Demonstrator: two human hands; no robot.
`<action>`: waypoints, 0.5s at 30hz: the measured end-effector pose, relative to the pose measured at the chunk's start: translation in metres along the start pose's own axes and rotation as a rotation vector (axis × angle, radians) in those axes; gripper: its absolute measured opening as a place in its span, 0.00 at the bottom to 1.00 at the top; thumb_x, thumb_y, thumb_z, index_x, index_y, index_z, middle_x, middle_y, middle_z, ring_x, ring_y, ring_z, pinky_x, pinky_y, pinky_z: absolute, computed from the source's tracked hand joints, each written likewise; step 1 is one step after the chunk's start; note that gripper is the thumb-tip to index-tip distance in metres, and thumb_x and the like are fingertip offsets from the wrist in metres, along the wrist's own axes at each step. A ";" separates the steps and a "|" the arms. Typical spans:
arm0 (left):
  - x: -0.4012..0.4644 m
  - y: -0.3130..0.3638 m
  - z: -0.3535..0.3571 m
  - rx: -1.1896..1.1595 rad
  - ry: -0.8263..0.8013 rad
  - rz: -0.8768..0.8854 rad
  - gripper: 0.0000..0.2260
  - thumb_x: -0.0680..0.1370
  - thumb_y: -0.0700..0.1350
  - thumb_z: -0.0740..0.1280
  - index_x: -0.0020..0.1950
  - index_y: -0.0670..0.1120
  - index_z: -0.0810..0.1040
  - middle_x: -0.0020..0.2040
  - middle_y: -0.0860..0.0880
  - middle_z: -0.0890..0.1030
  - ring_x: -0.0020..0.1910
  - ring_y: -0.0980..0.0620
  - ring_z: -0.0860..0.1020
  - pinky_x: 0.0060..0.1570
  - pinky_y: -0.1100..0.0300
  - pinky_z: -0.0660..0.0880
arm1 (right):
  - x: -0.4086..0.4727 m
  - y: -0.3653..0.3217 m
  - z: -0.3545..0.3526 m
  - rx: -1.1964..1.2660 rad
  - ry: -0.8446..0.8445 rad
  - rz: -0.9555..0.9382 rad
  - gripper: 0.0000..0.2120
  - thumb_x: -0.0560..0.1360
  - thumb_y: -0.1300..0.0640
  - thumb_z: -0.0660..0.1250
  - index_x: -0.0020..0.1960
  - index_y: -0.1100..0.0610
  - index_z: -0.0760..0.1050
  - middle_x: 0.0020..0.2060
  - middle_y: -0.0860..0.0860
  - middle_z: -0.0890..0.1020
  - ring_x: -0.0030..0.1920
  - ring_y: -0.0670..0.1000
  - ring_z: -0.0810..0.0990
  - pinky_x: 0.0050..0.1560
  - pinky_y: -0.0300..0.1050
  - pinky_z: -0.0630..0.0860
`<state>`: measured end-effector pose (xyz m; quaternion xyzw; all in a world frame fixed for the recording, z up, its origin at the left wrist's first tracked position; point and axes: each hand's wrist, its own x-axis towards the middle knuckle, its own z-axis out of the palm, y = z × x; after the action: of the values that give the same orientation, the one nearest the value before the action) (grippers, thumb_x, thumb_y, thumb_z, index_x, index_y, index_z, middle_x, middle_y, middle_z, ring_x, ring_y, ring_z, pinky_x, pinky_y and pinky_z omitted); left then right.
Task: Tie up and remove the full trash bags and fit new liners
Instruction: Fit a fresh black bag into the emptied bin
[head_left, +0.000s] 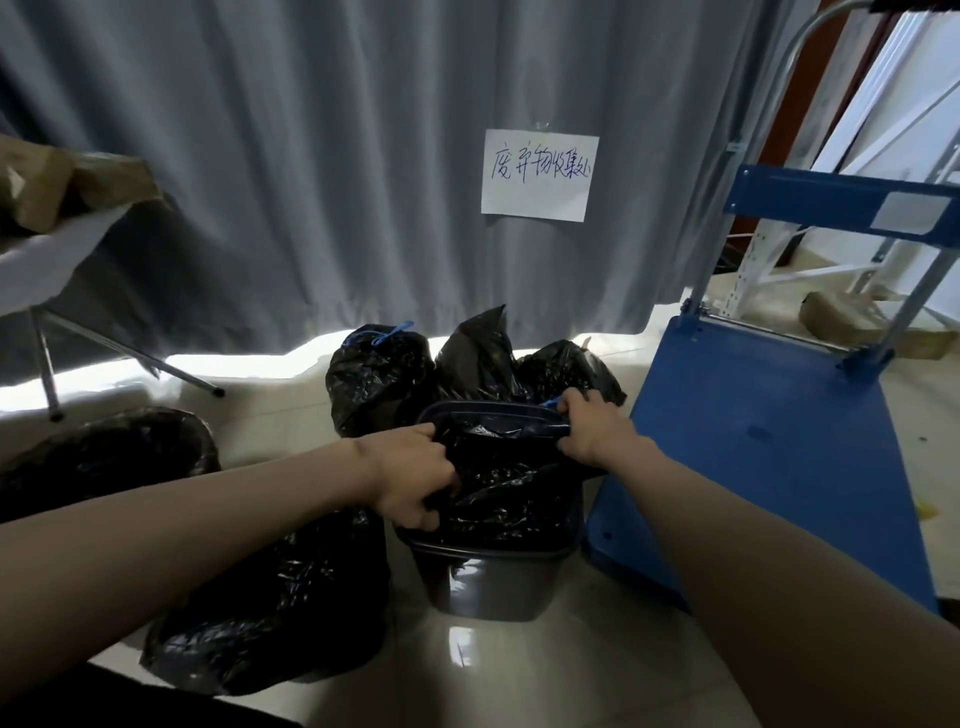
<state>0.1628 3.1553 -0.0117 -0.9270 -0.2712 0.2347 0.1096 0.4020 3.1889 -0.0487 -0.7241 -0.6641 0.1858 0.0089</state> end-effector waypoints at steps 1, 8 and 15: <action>-0.001 0.001 0.000 -0.029 0.014 0.005 0.15 0.73 0.57 0.63 0.52 0.50 0.80 0.42 0.48 0.82 0.44 0.46 0.79 0.59 0.56 0.63 | 0.001 -0.004 0.003 0.012 -0.009 -0.022 0.25 0.75 0.54 0.70 0.68 0.52 0.62 0.66 0.57 0.68 0.64 0.61 0.70 0.64 0.60 0.69; 0.000 0.006 0.004 -0.319 0.036 -0.033 0.32 0.78 0.69 0.51 0.34 0.45 0.76 0.30 0.50 0.77 0.33 0.49 0.74 0.48 0.58 0.67 | 0.003 -0.011 0.019 -0.105 0.192 -0.108 0.13 0.77 0.50 0.68 0.60 0.52 0.75 0.59 0.54 0.75 0.62 0.57 0.73 0.64 0.56 0.65; 0.026 -0.023 0.011 -0.130 0.317 -0.287 0.17 0.77 0.55 0.64 0.63 0.50 0.71 0.61 0.49 0.71 0.59 0.49 0.73 0.56 0.54 0.68 | 0.004 -0.015 0.013 0.344 0.142 -0.175 0.06 0.76 0.49 0.69 0.45 0.50 0.81 0.39 0.50 0.81 0.45 0.53 0.80 0.50 0.49 0.76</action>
<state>0.1665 3.1895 -0.0241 -0.9093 -0.3944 0.0499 0.1232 0.3841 3.1919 -0.0580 -0.6630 -0.6806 0.2432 0.1953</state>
